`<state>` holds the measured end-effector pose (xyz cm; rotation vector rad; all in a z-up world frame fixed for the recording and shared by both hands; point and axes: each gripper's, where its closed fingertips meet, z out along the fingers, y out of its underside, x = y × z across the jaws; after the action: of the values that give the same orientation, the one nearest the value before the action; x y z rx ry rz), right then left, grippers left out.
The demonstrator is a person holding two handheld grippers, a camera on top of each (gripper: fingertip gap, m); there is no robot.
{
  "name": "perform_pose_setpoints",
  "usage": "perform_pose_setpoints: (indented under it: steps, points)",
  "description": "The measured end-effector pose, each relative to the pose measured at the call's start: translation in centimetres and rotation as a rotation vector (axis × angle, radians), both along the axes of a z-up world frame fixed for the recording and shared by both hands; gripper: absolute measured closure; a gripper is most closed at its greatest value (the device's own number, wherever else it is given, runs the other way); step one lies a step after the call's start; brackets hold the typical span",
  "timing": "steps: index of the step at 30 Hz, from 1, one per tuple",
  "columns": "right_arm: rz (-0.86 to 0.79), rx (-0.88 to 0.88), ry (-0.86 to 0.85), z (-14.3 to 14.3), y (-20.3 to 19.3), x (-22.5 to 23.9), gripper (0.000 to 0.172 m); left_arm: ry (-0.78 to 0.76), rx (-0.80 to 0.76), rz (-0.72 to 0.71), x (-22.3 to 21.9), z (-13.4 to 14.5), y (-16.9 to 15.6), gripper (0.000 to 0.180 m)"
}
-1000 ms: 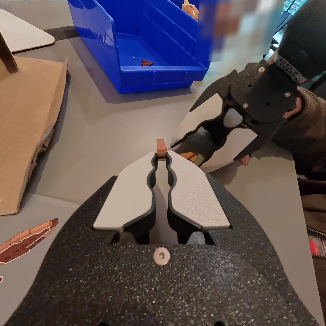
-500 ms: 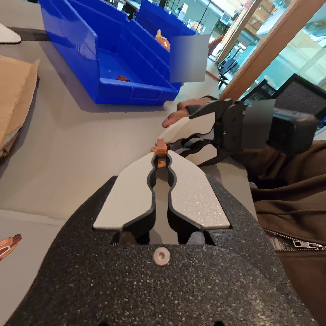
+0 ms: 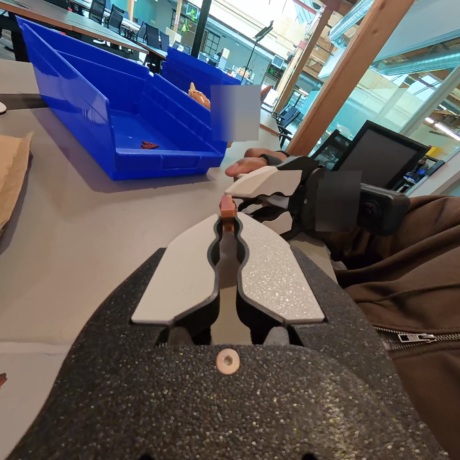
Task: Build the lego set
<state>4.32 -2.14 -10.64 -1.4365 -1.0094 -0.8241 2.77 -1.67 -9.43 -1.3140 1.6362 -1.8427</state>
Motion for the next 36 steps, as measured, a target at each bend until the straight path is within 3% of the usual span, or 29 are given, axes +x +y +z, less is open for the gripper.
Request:
perform_pose_setpoints:
  steps: [8,18,36]
  points:
    - [0.017,0.116,-0.066,1.5,-0.4,-0.6,0.146,-0.007,-0.052,-0.009,-0.2,0.5,0.2,0.173]
    - [-0.025,0.115,-0.087,1.5,-0.1,0.0,0.146,-0.069,-0.050,0.019,-0.3,1.8,0.7,0.173]
    - [-0.055,0.132,-0.132,1.5,0.0,0.0,0.144,-0.040,0.001,-0.008,-0.3,1.0,-0.4,0.173]
